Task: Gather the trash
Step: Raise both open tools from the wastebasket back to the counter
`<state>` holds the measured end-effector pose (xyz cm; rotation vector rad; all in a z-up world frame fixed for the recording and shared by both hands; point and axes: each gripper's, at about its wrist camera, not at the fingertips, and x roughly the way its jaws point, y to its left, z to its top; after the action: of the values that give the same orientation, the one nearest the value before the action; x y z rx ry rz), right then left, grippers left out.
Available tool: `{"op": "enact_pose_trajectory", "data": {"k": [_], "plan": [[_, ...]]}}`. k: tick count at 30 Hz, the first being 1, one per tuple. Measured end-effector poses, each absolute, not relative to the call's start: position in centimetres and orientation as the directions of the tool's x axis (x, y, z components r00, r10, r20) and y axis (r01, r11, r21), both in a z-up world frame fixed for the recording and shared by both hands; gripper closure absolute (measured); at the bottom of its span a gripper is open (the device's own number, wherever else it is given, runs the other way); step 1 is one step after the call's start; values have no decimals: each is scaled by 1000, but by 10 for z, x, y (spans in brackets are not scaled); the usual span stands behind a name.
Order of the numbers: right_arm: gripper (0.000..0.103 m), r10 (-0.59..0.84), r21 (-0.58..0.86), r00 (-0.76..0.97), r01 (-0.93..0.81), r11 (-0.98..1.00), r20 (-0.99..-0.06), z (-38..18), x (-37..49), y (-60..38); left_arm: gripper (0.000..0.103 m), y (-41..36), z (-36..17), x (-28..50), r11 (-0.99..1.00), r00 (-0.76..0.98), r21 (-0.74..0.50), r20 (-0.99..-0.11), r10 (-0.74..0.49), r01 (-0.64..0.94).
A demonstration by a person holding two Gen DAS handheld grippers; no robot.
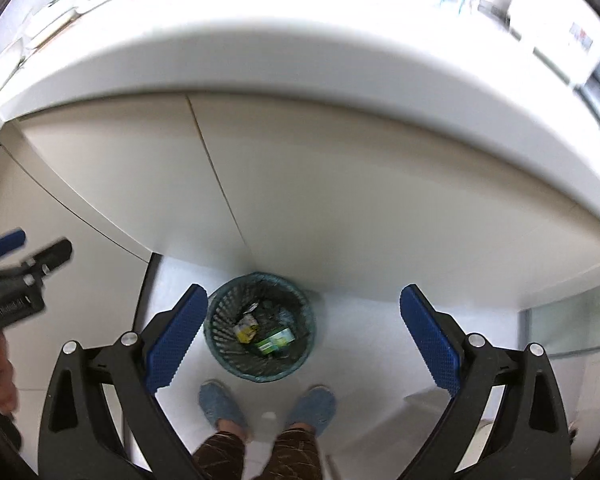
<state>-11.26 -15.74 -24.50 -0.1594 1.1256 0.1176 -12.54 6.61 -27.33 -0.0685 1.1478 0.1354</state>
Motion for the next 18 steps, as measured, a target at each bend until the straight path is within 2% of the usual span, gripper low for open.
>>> {"op": "enact_pose_trajectory", "data": {"k": [3,8,18], "plan": [[10,16,-69,452,-172,983,-892,-211,-116,-156,8,74,-238,-128,988,423,-14,-904,54,-155],[10,13,-54,486,-123,991,-874,-159,-117,-162,8,77,-186,-131,990,470,6,-880,71,-139],[10,-14,-49,582,-44,998,-813,-86,-105,-175,8,93,-109,-122,989,534,-29,-844,52,-142]]}}
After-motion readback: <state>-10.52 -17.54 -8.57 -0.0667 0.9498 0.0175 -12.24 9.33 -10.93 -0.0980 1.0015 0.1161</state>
